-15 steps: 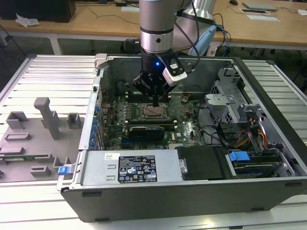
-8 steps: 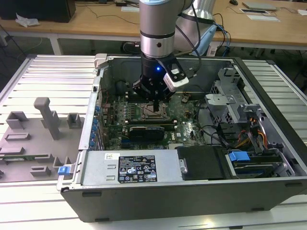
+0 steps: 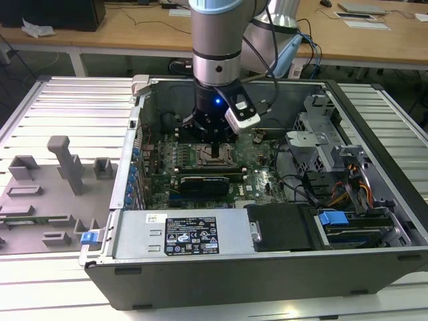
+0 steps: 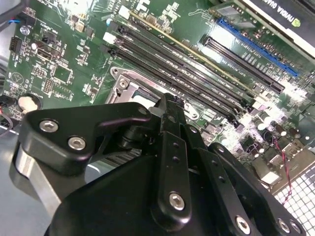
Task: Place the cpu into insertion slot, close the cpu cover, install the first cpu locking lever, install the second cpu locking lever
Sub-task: 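Install the second cpu locking lever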
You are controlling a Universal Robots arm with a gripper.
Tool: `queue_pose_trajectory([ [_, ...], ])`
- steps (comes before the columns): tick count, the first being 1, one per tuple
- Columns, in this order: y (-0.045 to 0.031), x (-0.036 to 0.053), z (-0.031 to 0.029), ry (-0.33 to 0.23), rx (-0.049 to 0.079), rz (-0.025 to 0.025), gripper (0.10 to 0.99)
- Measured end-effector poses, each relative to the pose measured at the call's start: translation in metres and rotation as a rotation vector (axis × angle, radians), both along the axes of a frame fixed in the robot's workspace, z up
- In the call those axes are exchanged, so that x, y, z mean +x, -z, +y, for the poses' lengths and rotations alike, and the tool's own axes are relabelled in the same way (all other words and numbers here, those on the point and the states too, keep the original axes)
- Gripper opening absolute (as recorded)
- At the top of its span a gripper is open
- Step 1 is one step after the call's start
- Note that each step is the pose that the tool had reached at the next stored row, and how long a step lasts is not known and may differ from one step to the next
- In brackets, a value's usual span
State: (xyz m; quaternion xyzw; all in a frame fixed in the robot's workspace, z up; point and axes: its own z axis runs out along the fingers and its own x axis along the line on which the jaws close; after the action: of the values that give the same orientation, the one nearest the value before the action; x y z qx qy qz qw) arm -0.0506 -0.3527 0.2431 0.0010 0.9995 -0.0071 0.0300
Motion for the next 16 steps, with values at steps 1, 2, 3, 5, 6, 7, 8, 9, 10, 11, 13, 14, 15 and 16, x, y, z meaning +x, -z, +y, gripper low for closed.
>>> queue_pose_trajectory([
  [1, 0.0005, -0.0001, -0.0004, 0.000, 0.002, 0.0001, 0.106],
  [2, 0.0011, -0.0002, -0.0006, 0.000, 0.005, -0.0001, 0.106],
  [3, 0.0011, -0.0002, -0.0006, 0.001, 0.005, 0.0000, 0.106],
  [5, 0.0010, -0.0002, -0.0006, 0.001, 0.005, 0.0001, 0.106],
  [6, 0.0010, -0.0002, -0.0006, 0.000, 0.005, 0.0001, 0.106],
  [7, 0.0015, -0.0004, -0.0007, 0.000, 0.005, 0.0000, 0.106],
  [8, 0.0036, -0.0008, -0.0007, 0.000, 0.006, 0.0000, 0.106],
  [9, 0.0047, -0.0009, -0.0008, 0.000, 0.006, 0.0000, 0.106],
  [10, 0.0054, -0.0010, -0.0009, 0.000, 0.007, 0.0001, 0.106],
  [11, 0.0069, -0.0014, -0.0017, 0.000, 0.011, 0.0002, 0.106],
  [13, 0.0093, -0.0015, -0.0034, 0.000, 0.024, 0.0001, 0.106],
  [14, 0.0098, -0.0018, -0.0047, 0.000, 0.029, 0.0000, 0.106],
  [15, 0.0101, -0.0029, -0.0066, 0.001, 0.036, 0.0000, 0.106],
  [16, 0.0103, -0.0035, -0.0073, 0.001, 0.042, 0.0001, 0.106],
])
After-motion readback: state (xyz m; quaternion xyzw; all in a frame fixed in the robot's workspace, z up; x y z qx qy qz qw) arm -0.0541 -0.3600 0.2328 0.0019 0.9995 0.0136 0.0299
